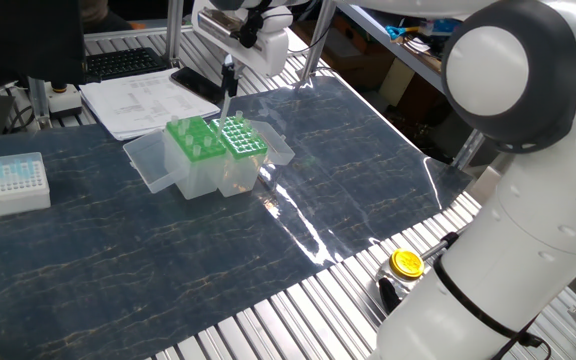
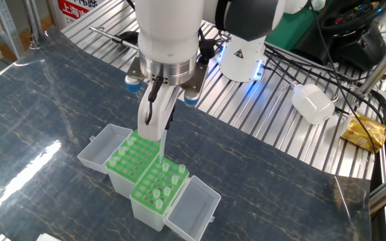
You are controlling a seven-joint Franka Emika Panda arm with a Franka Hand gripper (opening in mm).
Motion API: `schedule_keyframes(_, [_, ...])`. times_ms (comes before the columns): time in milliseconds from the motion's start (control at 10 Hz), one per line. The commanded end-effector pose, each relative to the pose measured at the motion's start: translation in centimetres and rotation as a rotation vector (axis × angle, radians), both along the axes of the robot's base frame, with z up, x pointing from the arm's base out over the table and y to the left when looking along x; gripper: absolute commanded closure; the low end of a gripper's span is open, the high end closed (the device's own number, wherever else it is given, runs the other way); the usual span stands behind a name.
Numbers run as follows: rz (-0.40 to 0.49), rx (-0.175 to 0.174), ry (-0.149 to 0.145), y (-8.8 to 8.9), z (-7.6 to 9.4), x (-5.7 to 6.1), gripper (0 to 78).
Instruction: Transfer all large pipette tips from one holder to another
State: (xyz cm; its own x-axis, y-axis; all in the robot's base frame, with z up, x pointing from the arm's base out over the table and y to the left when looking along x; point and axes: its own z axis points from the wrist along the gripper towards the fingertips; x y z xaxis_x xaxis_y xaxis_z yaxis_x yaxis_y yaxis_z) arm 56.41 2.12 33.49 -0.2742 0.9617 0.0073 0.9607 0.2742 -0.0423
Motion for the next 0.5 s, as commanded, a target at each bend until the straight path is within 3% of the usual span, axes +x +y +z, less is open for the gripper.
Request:
schedule_keyframes(100, [-0.005, -0.003, -0.002, -0.02, 0.28, 0.02, 76.4])
schedule_keyframes(500, [0.002, 0.002, 0.000, -0.16, 0.54, 0.19, 76.4])
